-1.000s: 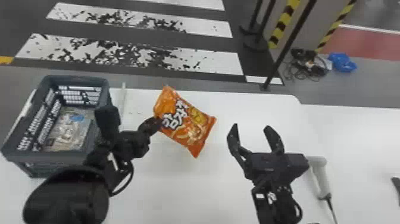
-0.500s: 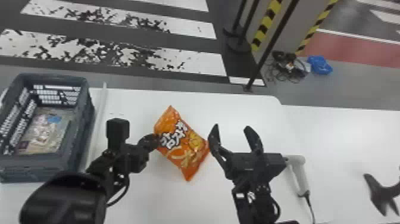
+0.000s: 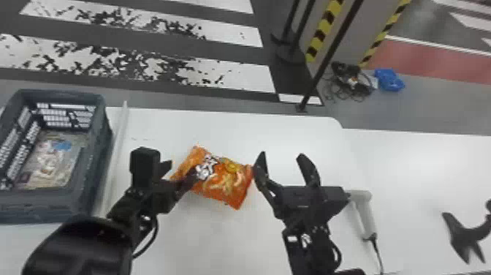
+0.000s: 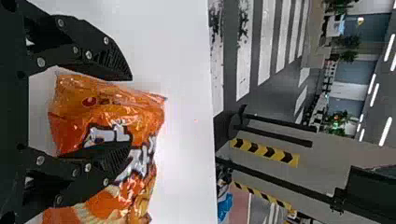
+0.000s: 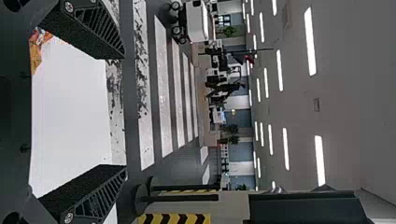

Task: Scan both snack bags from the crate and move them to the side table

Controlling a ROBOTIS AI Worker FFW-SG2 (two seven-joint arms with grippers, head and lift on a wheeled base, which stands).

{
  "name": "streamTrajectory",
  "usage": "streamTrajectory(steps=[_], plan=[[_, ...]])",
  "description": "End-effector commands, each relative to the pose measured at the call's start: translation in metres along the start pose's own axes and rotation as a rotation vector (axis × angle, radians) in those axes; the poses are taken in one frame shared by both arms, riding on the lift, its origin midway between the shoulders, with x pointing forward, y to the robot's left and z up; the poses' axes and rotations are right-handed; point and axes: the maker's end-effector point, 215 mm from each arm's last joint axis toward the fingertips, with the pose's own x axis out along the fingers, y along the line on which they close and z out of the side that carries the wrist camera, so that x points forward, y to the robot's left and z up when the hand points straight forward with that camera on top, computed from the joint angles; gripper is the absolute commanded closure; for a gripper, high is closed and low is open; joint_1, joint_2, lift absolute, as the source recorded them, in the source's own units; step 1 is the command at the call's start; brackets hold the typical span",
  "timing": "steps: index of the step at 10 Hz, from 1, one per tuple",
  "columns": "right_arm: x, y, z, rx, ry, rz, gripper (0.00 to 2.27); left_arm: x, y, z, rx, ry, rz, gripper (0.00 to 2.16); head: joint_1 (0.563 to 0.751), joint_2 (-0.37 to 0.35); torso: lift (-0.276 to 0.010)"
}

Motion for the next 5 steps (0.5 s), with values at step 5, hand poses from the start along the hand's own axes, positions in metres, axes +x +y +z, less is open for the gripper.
streamTrajectory(steps=[5], plan=[[0.007, -0.005, -0.012, -0.007, 0.041, 0.008, 0.09, -0.083, -0.003, 0.118, 0.219, -0.297, 0.199, 0.04, 0.695, -0.24, -0.029]])
